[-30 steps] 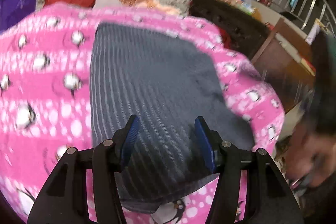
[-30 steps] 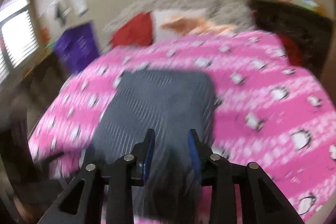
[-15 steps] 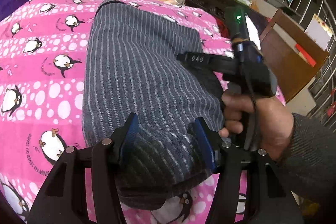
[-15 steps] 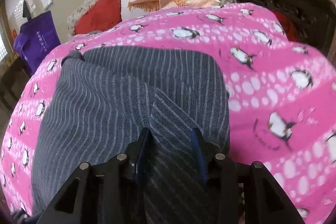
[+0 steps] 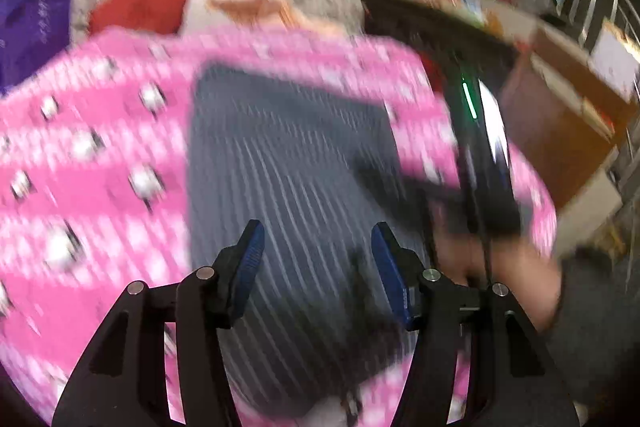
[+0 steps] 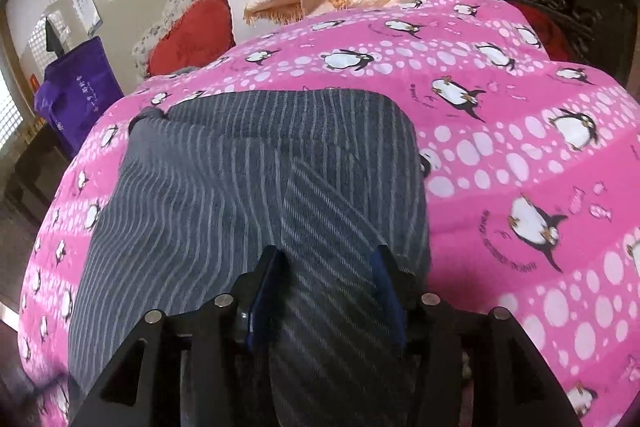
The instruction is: Fold large clothes
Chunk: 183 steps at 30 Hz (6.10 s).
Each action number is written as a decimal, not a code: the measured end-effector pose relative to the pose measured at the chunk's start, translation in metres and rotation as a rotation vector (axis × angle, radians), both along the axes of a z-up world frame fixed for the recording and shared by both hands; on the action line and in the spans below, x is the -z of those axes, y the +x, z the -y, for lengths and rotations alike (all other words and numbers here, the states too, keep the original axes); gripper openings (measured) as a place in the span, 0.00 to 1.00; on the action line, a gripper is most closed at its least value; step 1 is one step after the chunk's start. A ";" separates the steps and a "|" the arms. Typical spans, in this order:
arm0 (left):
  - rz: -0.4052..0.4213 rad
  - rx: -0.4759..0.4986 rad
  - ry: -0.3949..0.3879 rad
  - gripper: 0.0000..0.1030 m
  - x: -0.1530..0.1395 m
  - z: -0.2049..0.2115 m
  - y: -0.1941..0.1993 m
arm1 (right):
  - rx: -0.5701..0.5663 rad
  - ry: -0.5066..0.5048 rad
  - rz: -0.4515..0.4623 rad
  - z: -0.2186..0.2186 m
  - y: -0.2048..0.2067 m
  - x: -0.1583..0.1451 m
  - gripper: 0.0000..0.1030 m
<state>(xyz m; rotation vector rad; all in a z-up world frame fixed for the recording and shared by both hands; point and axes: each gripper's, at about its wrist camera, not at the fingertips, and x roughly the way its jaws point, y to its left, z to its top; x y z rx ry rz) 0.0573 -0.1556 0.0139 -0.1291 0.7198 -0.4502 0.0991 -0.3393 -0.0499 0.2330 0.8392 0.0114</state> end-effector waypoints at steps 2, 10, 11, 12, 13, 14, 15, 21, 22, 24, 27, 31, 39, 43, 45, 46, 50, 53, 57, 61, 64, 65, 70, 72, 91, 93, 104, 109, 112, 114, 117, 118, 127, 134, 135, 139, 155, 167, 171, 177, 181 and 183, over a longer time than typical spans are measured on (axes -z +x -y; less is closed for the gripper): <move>-0.023 -0.062 0.001 0.54 -0.011 -0.003 0.039 | -0.002 -0.003 0.004 0.000 -0.006 0.002 0.49; -0.249 -0.156 0.119 0.54 0.033 0.027 0.167 | 0.008 -0.073 0.015 -0.009 -0.005 0.004 0.50; -0.235 -0.153 0.146 0.54 0.034 0.034 0.175 | 0.009 -0.075 0.018 -0.009 -0.006 0.005 0.50; -0.226 -0.151 0.158 0.54 0.035 0.038 0.181 | 0.010 -0.074 0.021 -0.009 -0.006 0.005 0.50; -0.215 -0.153 0.169 0.54 0.035 0.040 0.187 | 0.009 -0.073 0.023 -0.009 -0.006 0.005 0.50; -0.204 -0.157 0.180 0.56 0.037 0.042 0.189 | 0.008 -0.067 0.023 -0.008 -0.006 0.006 0.50; -0.196 -0.160 0.194 0.56 0.040 0.043 0.193 | 0.009 -0.063 0.025 -0.007 -0.006 0.006 0.50; -0.164 -0.159 0.235 0.58 0.058 0.045 0.206 | 0.004 -0.089 0.030 -0.013 -0.003 0.007 0.50; -0.166 -0.157 0.235 0.58 0.057 0.045 0.206 | 0.004 -0.086 0.028 -0.012 -0.002 0.007 0.50; -0.173 -0.152 0.237 0.58 0.052 0.045 0.203 | 0.003 -0.078 0.027 -0.012 -0.003 0.007 0.50; -0.169 -0.124 0.192 0.58 0.029 0.031 0.187 | 0.002 -0.048 0.024 -0.007 -0.005 0.006 0.53; -0.124 -0.099 0.144 0.71 0.011 -0.009 0.138 | -0.034 0.051 0.014 0.015 -0.016 -0.012 0.58; -0.191 -0.024 0.052 0.82 0.062 -0.043 0.050 | -0.071 0.139 0.019 0.065 -0.049 -0.013 0.82; -0.233 -0.070 -0.022 0.91 0.070 -0.048 0.050 | -0.218 0.303 -0.055 0.056 -0.036 0.020 0.82; -0.225 -0.040 -0.016 0.93 0.070 -0.046 0.056 | -0.262 0.436 -0.057 0.060 -0.024 0.032 0.83; -0.222 -0.021 -0.013 0.94 0.070 -0.046 0.059 | -0.273 0.462 -0.046 0.062 -0.020 0.033 0.83; -0.211 0.005 -0.016 0.97 0.071 -0.044 0.071 | -0.327 0.477 -0.022 0.057 0.004 0.031 0.81; -0.201 0.017 0.016 0.92 0.070 -0.040 0.067 | -0.336 0.410 -0.021 0.047 0.017 0.028 0.62; -0.111 0.024 0.084 0.63 0.062 -0.024 0.050 | -0.279 0.247 0.017 0.032 0.011 0.024 0.51; -0.060 -0.032 0.137 0.46 0.060 -0.013 0.039 | -0.232 0.176 0.019 0.021 0.011 0.021 0.45; -0.025 -0.053 0.155 0.32 0.055 -0.017 0.034 | -0.242 0.186 0.015 0.012 0.012 0.019 0.42; -0.021 -0.054 0.150 0.29 0.053 -0.019 0.035 | -0.246 0.219 0.015 0.011 0.013 0.019 0.42; -0.004 -0.060 0.112 0.24 0.038 -0.050 0.032 | -0.243 0.292 0.008 -0.003 0.016 0.022 0.42; 0.013 -0.083 0.106 0.22 0.030 -0.070 0.031 | -0.245 0.332 0.013 -0.017 0.016 0.024 0.42; -0.083 -0.060 -0.058 0.68 0.032 -0.129 0.041 | -0.234 0.388 0.014 -0.026 0.011 0.024 0.57; -0.105 -0.054 -0.085 0.69 0.033 -0.125 0.045 | -0.233 0.393 0.008 -0.027 0.007 0.023 0.62; -0.271 0.029 -0.199 0.48 0.070 -0.117 0.048 | -0.289 0.499 -0.087 -0.033 -0.026 0.028 0.75; -0.138 -0.022 -0.104 0.30 0.044 -0.108 0.022 | -0.272 0.657 -0.061 -0.024 -0.018 0.044 0.50; -0.100 -0.032 -0.082 0.29 0.034 -0.114 0.010 | -0.301 0.732 -0.047 -0.036 -0.020 0.048 0.48; -0.075 -0.058 -0.061 0.29 0.029 -0.128 0.003 | -0.345 0.738 -0.048 -0.050 -0.018 0.048 0.47; -0.108 -0.119 -0.083 0.29 0.039 -0.157 0.003 | -0.420 0.665 -0.046 -0.078 -0.012 0.039 0.47; -0.133 -0.138 -0.098 0.30 0.047 -0.164 0.006 | -0.431 0.642 -0.048 -0.083 -0.012 0.038 0.47; -0.201 -0.151 -0.103 0.62 0.060 -0.163 0.002 | -0.372 0.513 -0.098 -0.066 -0.031 0.020 0.57; -0.086 -0.162 -0.031 0.62 0.020 -0.174 -0.038 | -0.257 0.233 0.001 -0.048 -0.083 -0.038 0.56; -0.070 -0.163 -0.025 0.62 0.015 -0.174 -0.042 | -0.298 0.196 0.042 -0.058 -0.088 -0.053 0.43; -0.025 -0.135 -0.013 0.35 0.002 -0.164 -0.052 | -0.508 0.184 0.093 -0.111 -0.098 -0.080 0.20; -0.157 -0.096 -0.021 0.32 0.055 -0.137 -0.047 | -0.506 0.035 0.002 -0.118 -0.113 -0.015 0.37; -0.079 -0.012 0.042 0.90 0.016 -0.107 -0.058 | -0.506 0.032 -0.010 -0.127 -0.122 -0.027 0.44; 0.037 -0.140 0.019 0.93 -0.031 -0.123 -0.068 | -0.439 -0.016 0.041 -0.109 -0.144 -0.055 0.44; -0.103 -0.245 -0.141 1.00 -0.044 -0.147 -0.056 | -0.246 -0.132 0.043 -0.087 -0.177 -0.093 0.56; -0.165 -0.228 0.060 1.00 -0.043 -0.119 -0.071 | -0.130 -0.059 -0.024 -0.068 -0.190 -0.101 0.56; -0.181 -0.208 0.103 1.00 -0.043 -0.109 -0.082 | -0.119 -0.014 -0.050 -0.062 -0.194 -0.102 0.56</move>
